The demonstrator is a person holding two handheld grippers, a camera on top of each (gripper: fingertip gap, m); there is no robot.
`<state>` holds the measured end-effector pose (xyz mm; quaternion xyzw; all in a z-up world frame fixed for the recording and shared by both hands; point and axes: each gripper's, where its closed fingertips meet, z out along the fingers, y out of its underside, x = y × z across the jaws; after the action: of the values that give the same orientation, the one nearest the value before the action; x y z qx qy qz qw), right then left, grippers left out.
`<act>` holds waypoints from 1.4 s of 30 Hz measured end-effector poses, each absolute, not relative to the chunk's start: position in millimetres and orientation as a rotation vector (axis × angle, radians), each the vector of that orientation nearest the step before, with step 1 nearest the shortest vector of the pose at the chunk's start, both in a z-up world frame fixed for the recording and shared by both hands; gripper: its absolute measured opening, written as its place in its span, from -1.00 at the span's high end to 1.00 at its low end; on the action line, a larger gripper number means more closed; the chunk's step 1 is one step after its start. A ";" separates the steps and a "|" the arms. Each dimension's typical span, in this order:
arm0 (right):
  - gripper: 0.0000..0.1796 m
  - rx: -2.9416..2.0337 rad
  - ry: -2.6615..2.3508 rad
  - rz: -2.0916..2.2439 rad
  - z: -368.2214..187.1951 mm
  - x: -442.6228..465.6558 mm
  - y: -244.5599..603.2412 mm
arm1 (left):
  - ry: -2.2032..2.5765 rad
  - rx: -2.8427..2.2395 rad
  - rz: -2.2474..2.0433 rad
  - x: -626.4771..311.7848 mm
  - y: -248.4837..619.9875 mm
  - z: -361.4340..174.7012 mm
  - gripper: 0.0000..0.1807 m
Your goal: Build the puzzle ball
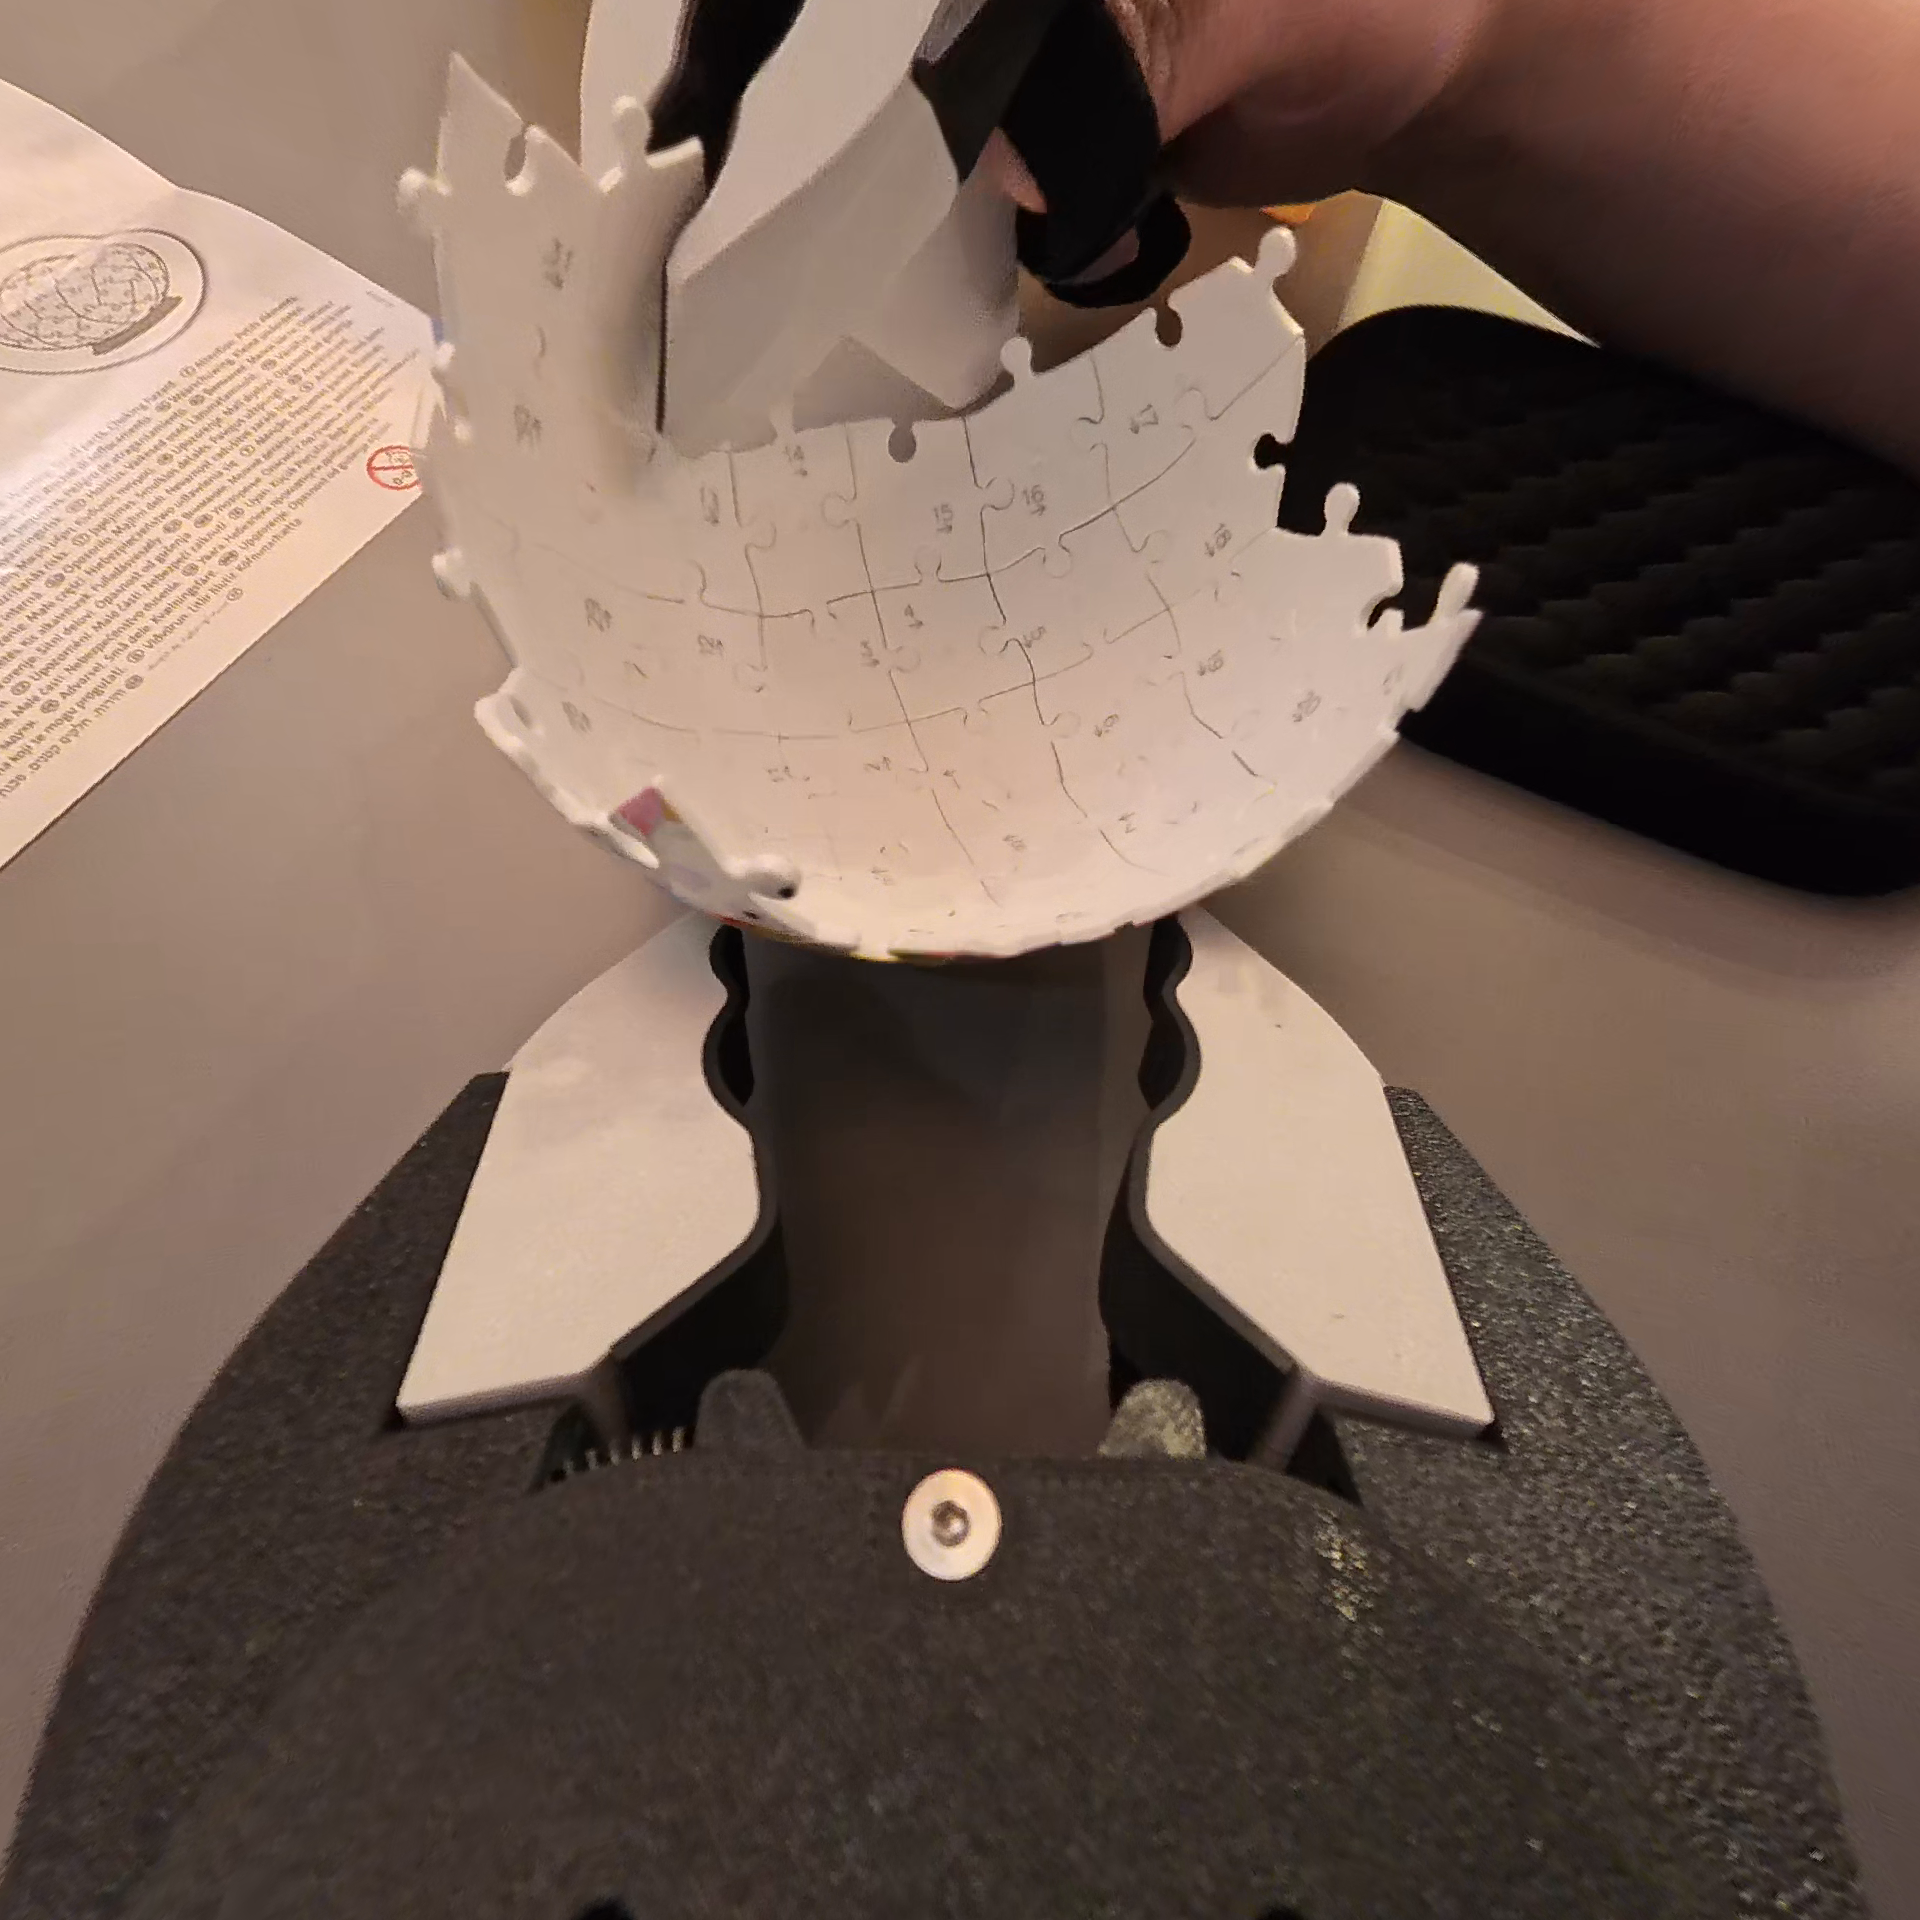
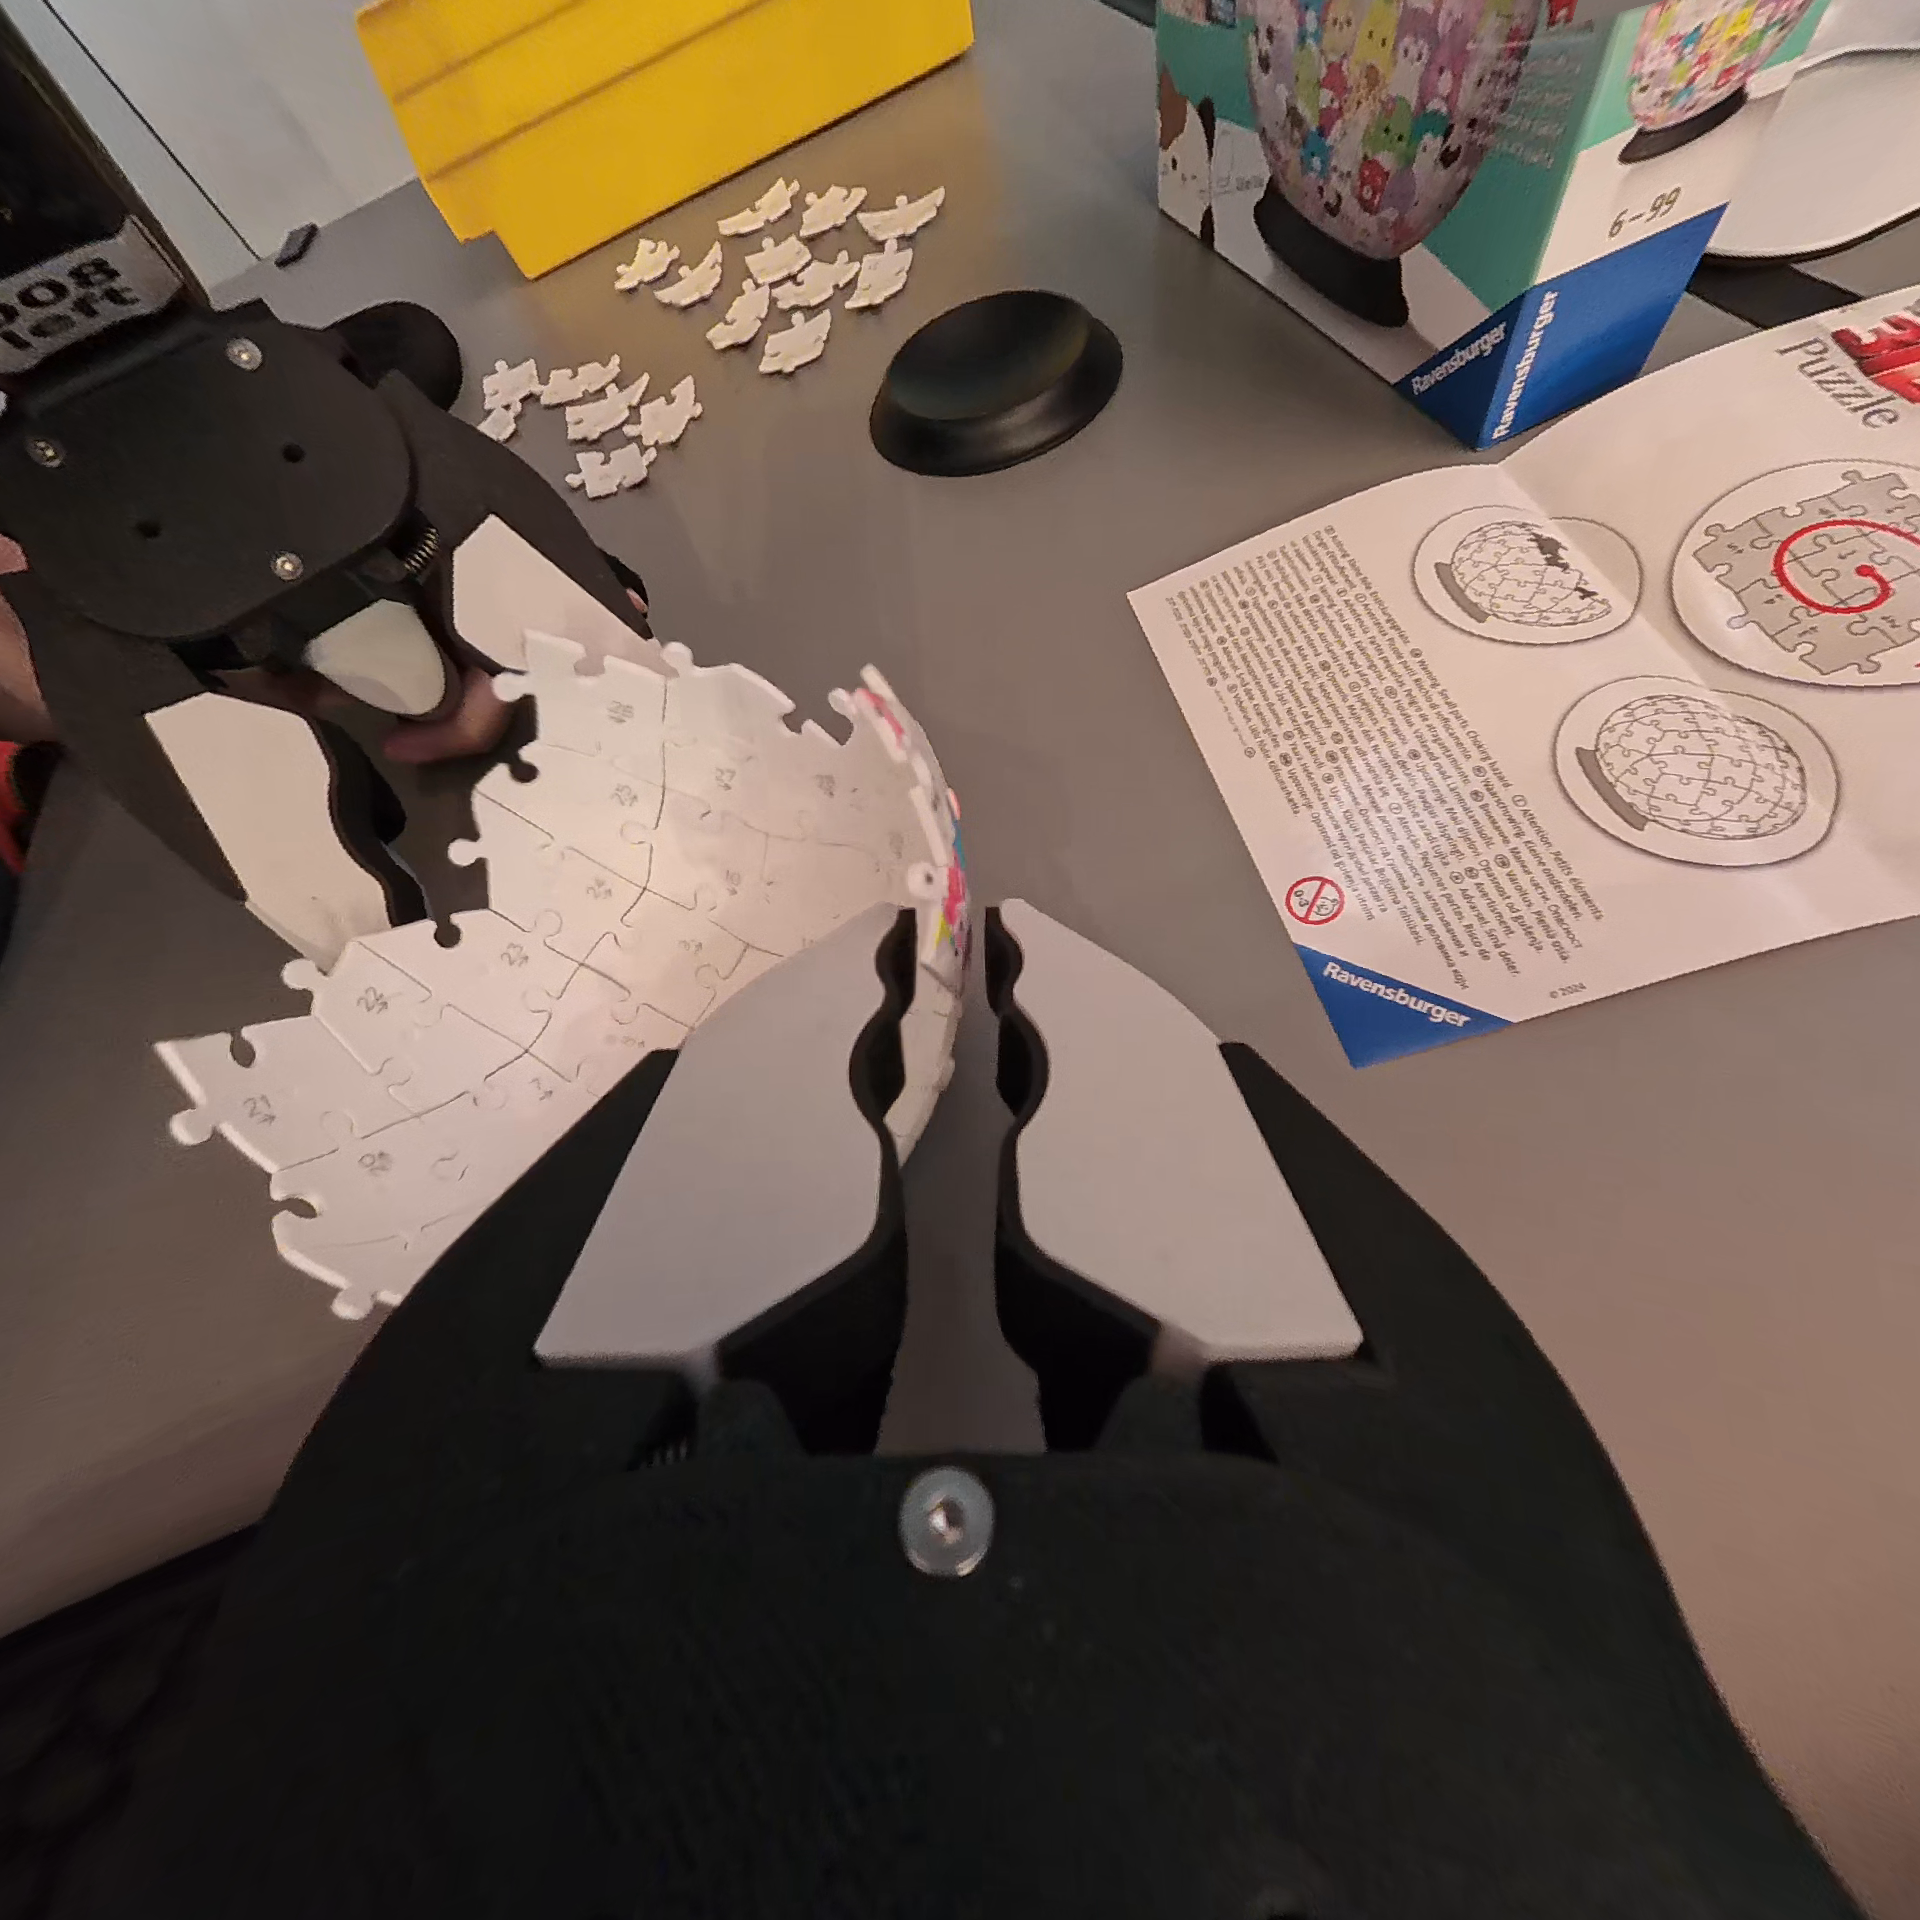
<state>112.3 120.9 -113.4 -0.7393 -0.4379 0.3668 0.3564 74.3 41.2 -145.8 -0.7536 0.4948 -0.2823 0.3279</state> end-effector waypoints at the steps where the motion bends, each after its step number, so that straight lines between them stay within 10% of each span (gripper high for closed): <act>1: 0.88 -1.904 -1.122 0.938 -112.3 113.1 122.1 | 1.295 -1.973 -0.739 74.3 41.2 -145.9 0.18; 42: 0.95 -1.902 -1.126 0.922 -112.3 107.4 125.4 | 1.307 -1.976 -0.717 74.6 40.9 -147.7 0.19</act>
<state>107.4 125.4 -112.3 -0.7396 -0.4377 0.3585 0.3646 74.6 40.9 -147.7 -0.7543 0.4991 -0.2739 0.3270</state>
